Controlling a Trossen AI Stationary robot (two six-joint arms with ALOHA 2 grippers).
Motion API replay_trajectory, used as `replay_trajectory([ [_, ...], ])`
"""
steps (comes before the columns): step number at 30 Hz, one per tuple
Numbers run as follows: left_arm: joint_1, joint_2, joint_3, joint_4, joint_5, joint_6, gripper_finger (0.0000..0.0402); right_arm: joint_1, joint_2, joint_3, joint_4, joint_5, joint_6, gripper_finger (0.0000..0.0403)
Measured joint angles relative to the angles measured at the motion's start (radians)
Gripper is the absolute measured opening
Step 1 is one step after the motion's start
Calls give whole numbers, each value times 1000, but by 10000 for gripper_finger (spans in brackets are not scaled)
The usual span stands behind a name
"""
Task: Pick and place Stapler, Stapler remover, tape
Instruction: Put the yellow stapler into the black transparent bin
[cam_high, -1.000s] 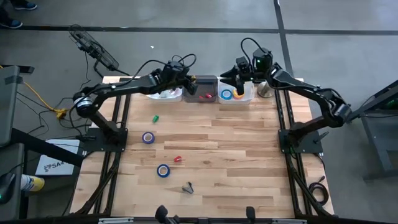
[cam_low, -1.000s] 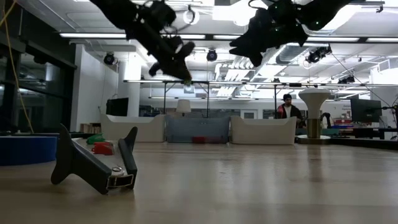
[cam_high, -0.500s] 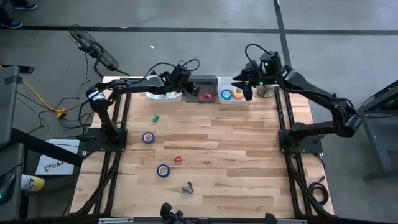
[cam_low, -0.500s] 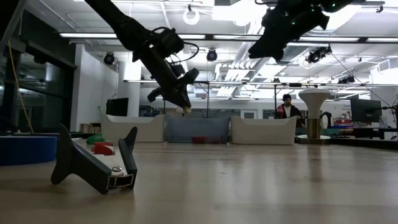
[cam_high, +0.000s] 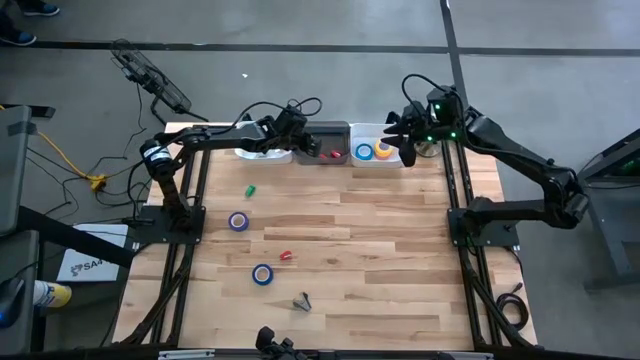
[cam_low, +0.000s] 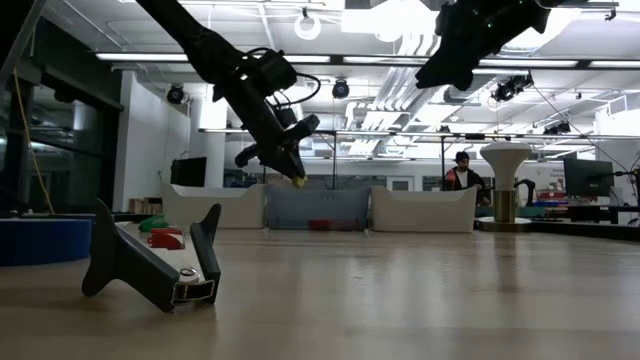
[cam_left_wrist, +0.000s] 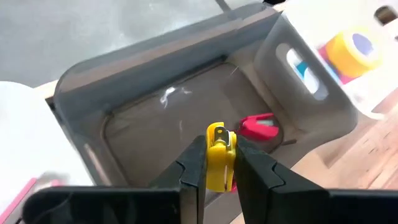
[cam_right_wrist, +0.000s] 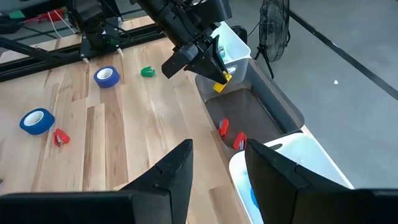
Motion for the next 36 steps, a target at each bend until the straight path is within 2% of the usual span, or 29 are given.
replay_trajectory([
  [5, 0, 0, 0, -51, 7, 0, 59, 0, 0, 0, -8, -2, 3, 138],
  [13, 0, 0, 0, -83, 10, 0, 87, 0, 0, 0, -11, -4, 4, 138],
  [24, 0, 0, 0, -98, -14, 1, 90, 0, 0, 0, -11, -5, 3, 138],
  [36, -1, 43, 1, -90, 9, -20, 90, 0, 0, 0, 8, -5, 1, 138],
])
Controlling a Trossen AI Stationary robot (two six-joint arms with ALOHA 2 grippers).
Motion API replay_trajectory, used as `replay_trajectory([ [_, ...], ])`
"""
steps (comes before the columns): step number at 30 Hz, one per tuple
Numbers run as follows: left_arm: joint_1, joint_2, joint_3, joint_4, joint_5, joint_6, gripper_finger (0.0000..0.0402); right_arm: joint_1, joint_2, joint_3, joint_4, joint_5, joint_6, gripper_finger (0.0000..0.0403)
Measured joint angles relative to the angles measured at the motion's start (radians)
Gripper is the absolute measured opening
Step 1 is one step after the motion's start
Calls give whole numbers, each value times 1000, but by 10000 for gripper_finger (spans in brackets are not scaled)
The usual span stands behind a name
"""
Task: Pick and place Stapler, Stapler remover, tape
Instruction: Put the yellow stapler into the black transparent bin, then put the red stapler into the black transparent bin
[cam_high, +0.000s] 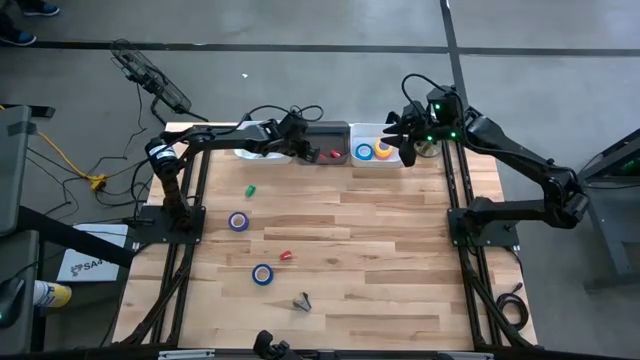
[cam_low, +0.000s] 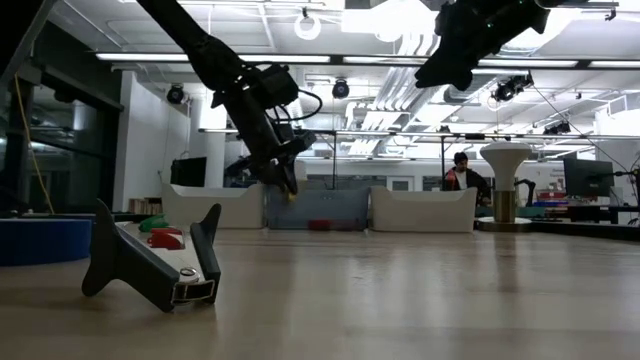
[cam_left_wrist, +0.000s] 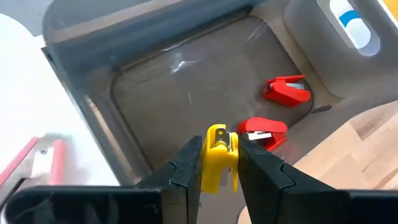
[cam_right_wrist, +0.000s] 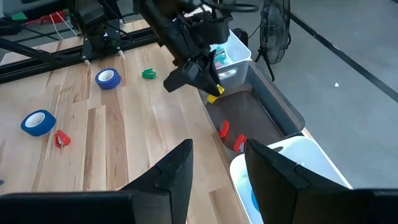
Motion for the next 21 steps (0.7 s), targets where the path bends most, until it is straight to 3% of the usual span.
replay_trajectory([
  [8, 0, 2, 0, 0, -20, 1, 98, 0, 0, 0, -1, -1, -3, 138],
  [21, 0, -13, 0, -6, 18, 19, 189, 0, 0, 0, -25, -7, -4, 138],
])
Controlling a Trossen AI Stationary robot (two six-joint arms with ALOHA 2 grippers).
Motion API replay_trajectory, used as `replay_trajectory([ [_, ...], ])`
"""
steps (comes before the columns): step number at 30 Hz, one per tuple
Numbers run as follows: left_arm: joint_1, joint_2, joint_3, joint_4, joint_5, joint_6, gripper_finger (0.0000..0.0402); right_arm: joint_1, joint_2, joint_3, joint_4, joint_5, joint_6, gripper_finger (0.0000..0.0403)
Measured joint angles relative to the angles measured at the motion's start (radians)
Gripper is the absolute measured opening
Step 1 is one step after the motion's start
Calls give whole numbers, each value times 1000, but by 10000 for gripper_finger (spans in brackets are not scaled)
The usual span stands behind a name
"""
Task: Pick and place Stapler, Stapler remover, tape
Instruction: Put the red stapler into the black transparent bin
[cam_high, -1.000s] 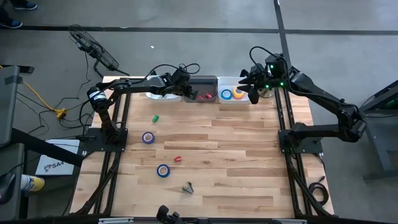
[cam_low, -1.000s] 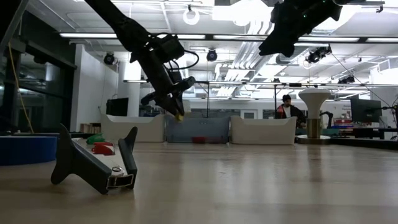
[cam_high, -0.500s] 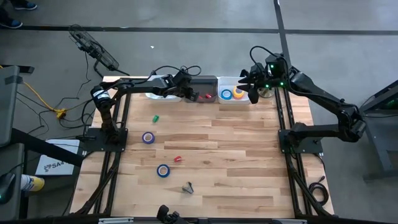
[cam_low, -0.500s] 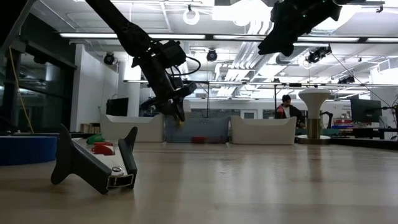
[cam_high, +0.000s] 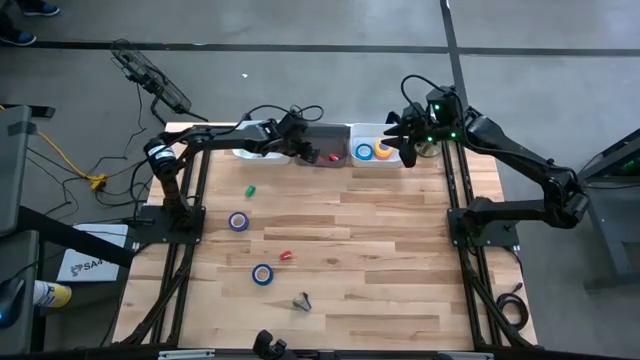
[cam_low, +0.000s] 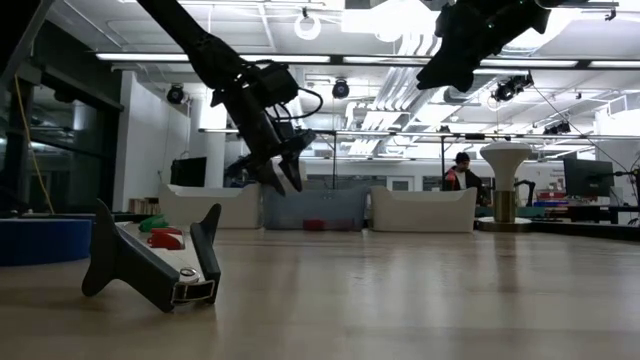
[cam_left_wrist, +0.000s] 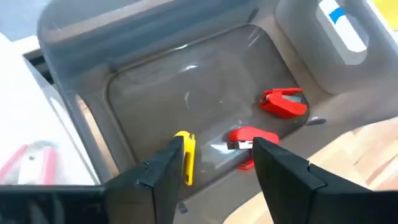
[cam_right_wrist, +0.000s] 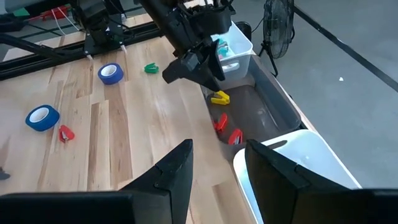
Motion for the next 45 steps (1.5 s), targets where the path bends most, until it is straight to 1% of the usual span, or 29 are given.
replay_trajectory([
  [11, 0, -130, 0, 5, 1, 79, 191, 0, -16, 0, -19, -10, 56, 138],
  [14, 0, -175, -1, -15, 41, 131, 191, 3, -22, -11, -49, -21, 56, 138],
  [17, 0, -221, -1, -23, 119, 191, 191, 23, -39, -87, 2, -95, 71, 138],
  [18, 0, -237, -1, -33, 135, 210, 191, 34, -47, -125, 47, -122, 98, 138],
  [20, -1, -270, -1, -47, 145, 239, 191, 63, -67, -211, 166, -135, 185, 138],
  [22, 0, -309, -1, -69, 144, 263, 191, 91, -95, -302, 297, -105, 289, 138],
  [27, 0, -410, -1, -148, 128, 331, 191, 168, -198, -518, 618, 20, 528, 138],
  [30, 0, -466, -1, -186, 105, 362, 191, 219, -277, -639, 759, 96, 624, 138],
  [34, 0, -525, -1, -214, 101, 381, 191, 300, -383, -785, 917, 223, 728, 138],
  [37, 0, -554, -1, -222, 101, 385, 191, 358, -459, -873, 1032, 296, 763, 138],
  [40, 0, -572, -1, -229, 102, 403, 191, 403, -540, -933, 1103, 307, 781, 138],
  [43, 0, -578, -1, -243, 102, 405, 191, 440, -631, -964, 1107, 312, 773, 138],
  [45, 0, -578, -1, -250, 104, 405, 191, 456, -689, -971, 1089, 339, 748, 138],
])
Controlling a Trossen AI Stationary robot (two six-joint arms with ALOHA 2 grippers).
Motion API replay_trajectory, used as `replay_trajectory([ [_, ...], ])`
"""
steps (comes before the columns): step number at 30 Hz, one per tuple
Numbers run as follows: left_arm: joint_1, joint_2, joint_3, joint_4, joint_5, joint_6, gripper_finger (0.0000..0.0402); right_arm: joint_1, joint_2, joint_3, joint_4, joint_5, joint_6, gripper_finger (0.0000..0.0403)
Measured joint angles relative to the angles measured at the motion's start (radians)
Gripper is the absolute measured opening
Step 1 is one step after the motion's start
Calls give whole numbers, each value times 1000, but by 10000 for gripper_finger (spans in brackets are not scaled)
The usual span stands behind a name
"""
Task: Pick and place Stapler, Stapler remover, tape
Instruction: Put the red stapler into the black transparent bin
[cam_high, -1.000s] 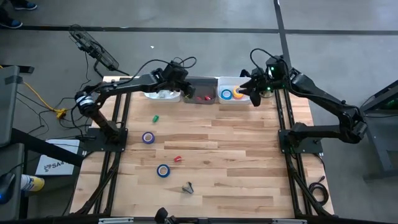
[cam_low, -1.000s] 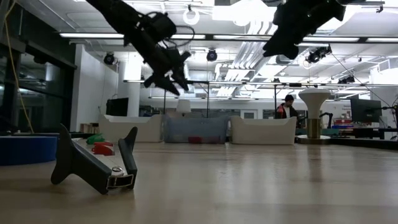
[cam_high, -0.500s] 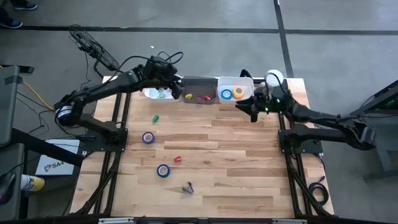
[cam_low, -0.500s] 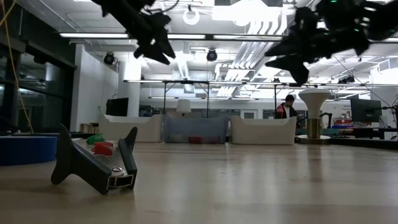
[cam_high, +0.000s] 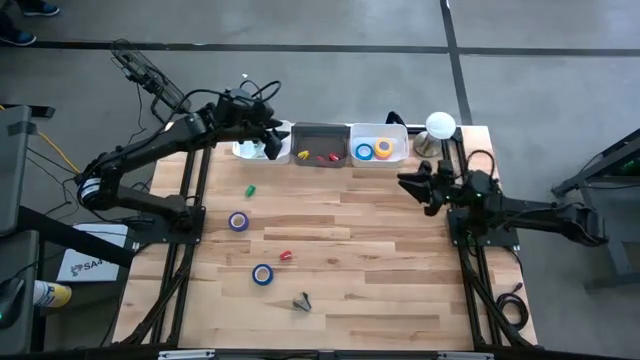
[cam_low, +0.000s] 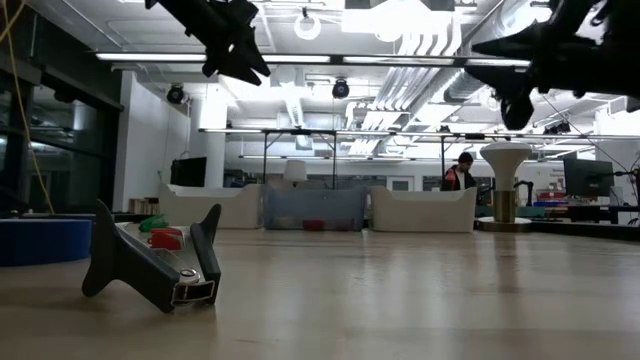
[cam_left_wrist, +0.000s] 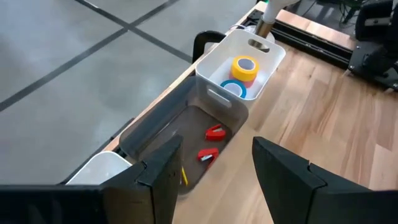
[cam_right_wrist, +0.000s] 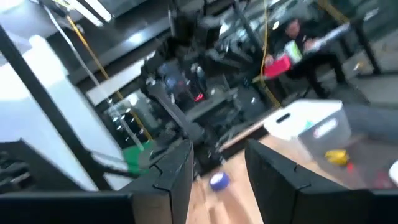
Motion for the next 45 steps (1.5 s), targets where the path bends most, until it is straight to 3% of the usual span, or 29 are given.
replay_trajectory([
  [9, 1, -14, 0, -8, 7, 2, 191, 10, -251, -4, -299, 80, -48, 138],
  [16, 1, -57, 0, -24, -10, 3, 191, 10, -397, -4, -392, 171, -101, 138],
  [23, 1, -72, 0, -21, -45, -11, 191, 11, -379, -4, -399, 280, -165, 138],
  [35, 0, -72, 0, 1, -44, -38, 191, 23, -271, -4, -289, 233, -195, 138],
  [42, 0, -72, 0, 16, -42, -38, 191, 98, -209, -4, -294, 344, -212, 138],
  [45, 0, -72, 0, 16, -42, -38, 191, 107, -210, -4, -296, 334, -211, 138],
])
